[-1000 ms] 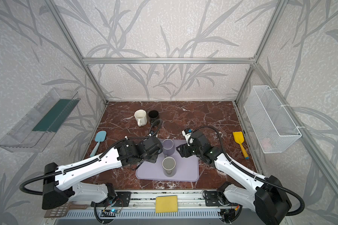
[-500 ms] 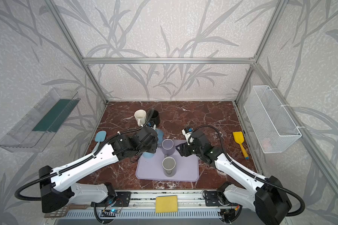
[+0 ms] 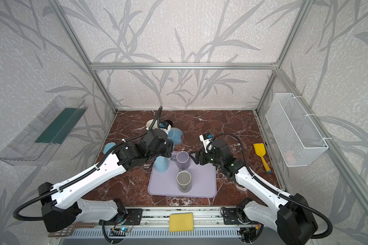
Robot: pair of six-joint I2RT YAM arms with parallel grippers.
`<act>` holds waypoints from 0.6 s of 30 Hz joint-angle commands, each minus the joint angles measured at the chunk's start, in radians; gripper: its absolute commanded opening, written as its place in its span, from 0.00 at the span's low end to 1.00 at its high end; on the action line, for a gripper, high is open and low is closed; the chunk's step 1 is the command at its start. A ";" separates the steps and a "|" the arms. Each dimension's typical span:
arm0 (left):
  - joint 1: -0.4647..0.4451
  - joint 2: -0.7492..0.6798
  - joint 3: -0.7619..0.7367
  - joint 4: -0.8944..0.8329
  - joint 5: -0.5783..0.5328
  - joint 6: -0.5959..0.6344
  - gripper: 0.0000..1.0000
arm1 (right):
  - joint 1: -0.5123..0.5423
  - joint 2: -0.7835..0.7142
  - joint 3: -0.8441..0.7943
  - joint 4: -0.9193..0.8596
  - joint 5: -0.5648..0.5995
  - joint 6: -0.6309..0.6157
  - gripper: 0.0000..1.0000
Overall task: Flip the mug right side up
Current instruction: 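Carry the dotted blue mug up while the right gripper rises to meet it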
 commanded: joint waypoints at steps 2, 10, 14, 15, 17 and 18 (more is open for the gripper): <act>0.017 -0.033 0.048 0.124 0.031 0.046 0.00 | -0.029 0.009 -0.017 0.173 -0.093 0.086 0.69; 0.052 -0.055 0.044 0.242 0.124 0.057 0.00 | -0.092 0.051 -0.019 0.413 -0.195 0.253 0.69; 0.069 -0.062 0.038 0.297 0.173 0.051 0.00 | -0.100 0.065 -0.017 0.504 -0.221 0.305 0.69; 0.074 -0.065 0.033 0.313 0.190 0.049 0.00 | -0.101 0.070 -0.015 0.524 -0.228 0.315 0.69; 0.084 -0.069 0.027 0.342 0.219 0.041 0.00 | -0.106 0.078 -0.011 0.557 -0.241 0.335 0.69; 0.090 -0.071 0.022 0.360 0.234 0.036 0.00 | -0.106 0.083 -0.011 0.578 -0.247 0.346 0.69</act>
